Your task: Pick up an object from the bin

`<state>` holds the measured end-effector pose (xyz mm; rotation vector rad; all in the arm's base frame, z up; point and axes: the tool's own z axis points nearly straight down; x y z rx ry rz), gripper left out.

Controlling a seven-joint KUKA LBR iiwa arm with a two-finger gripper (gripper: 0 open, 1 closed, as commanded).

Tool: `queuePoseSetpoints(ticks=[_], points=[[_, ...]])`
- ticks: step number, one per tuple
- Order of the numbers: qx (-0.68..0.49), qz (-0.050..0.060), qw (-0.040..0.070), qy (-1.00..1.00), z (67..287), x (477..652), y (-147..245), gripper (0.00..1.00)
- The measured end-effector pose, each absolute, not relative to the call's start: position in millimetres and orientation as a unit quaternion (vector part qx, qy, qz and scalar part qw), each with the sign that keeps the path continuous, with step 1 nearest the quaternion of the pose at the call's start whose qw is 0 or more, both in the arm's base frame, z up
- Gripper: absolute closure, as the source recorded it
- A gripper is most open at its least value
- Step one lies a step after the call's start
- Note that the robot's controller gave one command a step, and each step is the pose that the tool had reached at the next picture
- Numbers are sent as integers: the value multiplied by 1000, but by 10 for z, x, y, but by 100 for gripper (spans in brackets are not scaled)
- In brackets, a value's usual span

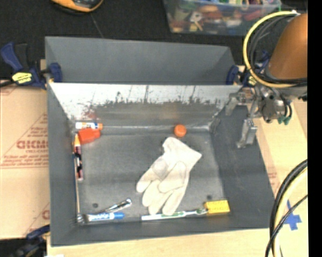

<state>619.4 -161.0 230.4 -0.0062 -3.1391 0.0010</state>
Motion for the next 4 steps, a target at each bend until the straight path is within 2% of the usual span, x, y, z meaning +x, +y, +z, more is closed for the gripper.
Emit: queuePoseSetpoints(ticks=[1, 2, 3, 4], points=[[0, 1, -3, -1000, 2348, 6211, -1605, 0], [102, 2, -4, -995, 1155, 5913, -988, 0], [316, 5, -7, -949, 1590, 6013, -812, 0], [309, 0, -1, -951, 994, 5861, -222, 0]])
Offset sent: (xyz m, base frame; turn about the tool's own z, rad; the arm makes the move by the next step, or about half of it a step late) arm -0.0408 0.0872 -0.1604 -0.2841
